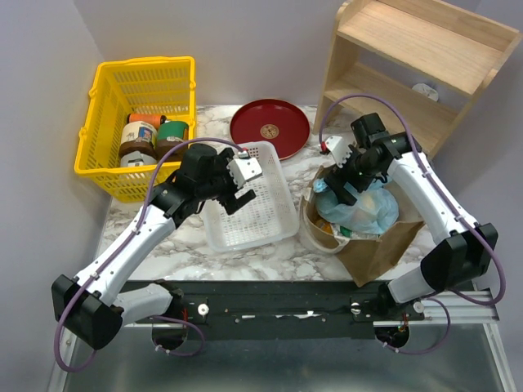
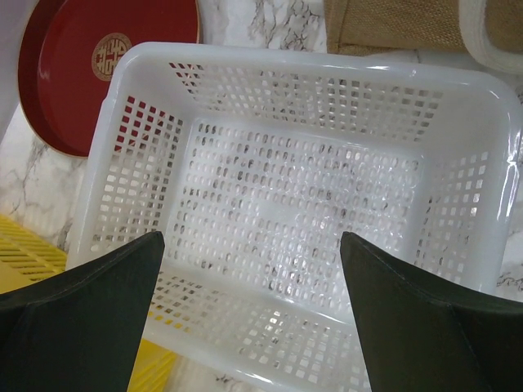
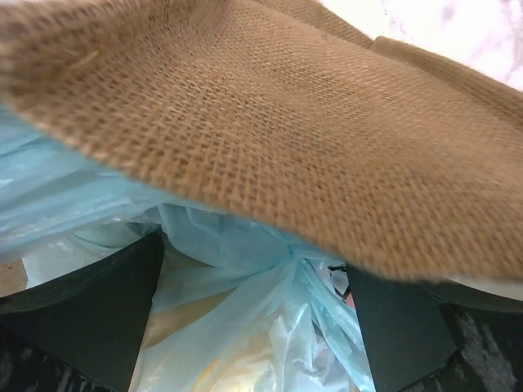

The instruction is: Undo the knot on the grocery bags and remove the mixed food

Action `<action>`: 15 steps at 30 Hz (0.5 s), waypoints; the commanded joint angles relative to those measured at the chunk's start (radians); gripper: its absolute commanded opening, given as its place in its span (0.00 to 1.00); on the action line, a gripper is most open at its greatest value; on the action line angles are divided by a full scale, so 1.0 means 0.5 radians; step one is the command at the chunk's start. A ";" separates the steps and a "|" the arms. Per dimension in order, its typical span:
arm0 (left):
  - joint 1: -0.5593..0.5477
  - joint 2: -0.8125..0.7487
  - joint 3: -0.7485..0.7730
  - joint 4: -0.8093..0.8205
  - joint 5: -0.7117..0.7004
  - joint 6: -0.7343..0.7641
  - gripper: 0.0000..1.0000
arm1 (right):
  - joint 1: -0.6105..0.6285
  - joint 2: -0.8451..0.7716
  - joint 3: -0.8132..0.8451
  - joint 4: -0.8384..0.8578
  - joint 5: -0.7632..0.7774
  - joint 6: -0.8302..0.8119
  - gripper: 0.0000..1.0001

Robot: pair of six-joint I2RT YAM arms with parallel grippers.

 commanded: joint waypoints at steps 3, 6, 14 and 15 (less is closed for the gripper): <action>0.002 -0.010 0.033 0.007 0.054 -0.033 0.99 | 0.000 -0.003 -0.181 0.030 0.034 -0.104 0.91; 0.002 -0.007 0.024 0.047 0.048 -0.045 0.99 | 0.003 -0.058 -0.255 0.067 0.068 -0.116 0.66; 0.002 0.039 0.067 0.081 0.116 -0.082 0.99 | 0.000 -0.331 -0.120 0.113 0.111 -0.147 0.12; 0.002 0.042 0.067 0.081 0.119 -0.082 0.99 | 0.000 -0.416 -0.105 0.125 0.117 -0.144 0.07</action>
